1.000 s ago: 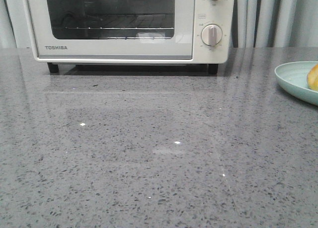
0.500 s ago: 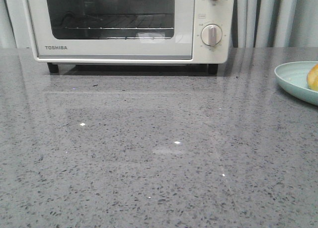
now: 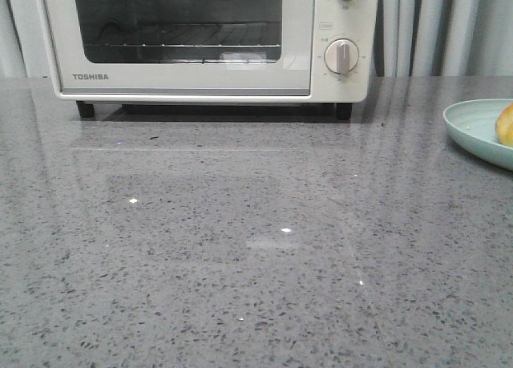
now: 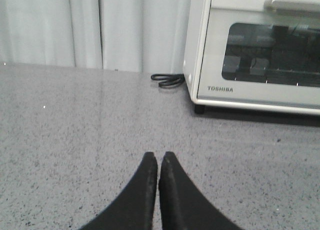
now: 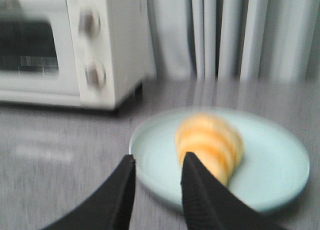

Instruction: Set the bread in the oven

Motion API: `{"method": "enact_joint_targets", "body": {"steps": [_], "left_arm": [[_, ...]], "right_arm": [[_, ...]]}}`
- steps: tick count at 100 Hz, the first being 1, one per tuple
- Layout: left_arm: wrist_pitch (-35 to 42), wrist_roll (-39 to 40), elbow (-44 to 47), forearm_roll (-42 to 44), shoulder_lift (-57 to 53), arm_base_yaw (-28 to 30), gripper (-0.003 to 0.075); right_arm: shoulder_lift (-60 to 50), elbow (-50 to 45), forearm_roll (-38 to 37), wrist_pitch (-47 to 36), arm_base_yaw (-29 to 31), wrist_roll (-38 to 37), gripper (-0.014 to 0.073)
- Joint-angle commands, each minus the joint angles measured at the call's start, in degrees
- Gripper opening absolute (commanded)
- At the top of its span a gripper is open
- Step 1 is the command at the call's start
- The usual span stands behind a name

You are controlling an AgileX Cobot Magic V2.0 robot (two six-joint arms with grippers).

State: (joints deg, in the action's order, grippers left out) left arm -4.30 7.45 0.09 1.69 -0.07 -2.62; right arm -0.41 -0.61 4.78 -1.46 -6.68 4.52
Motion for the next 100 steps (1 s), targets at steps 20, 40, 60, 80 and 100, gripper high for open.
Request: {"method": "enact_joint_targets", "body": {"steps": [20,40,60,80,100], "left_arm": [[11.1,0.0,1.3,-0.7,-1.6,-0.3,-0.0021],[17.4,0.7,1.3,-2.3,-1.6,-0.3,-0.0022],[17.4,0.7,1.3,-10.5,-1.6,-0.3,-0.0022],[21.4,0.7,1.2,-10.5,-1.6,-0.3,-0.0021],[27.0,0.7,-0.4,-10.5,-1.6,-0.3,-0.0022]], "right_arm": [[-1.2,-1.4,0.2,-23.0,-0.1,0.0,0.0192],[-1.2,-1.4,0.2,-24.7,-0.1,0.0,0.0192],[-1.2,-1.4,0.2,-26.6,-0.1,0.0,0.0191],[-1.2,-1.2,0.2,-27.5,-0.1,-0.3,0.0118],[-1.2,2.1,0.2,-20.2,-0.1,-2.8,-0.0067]]}}
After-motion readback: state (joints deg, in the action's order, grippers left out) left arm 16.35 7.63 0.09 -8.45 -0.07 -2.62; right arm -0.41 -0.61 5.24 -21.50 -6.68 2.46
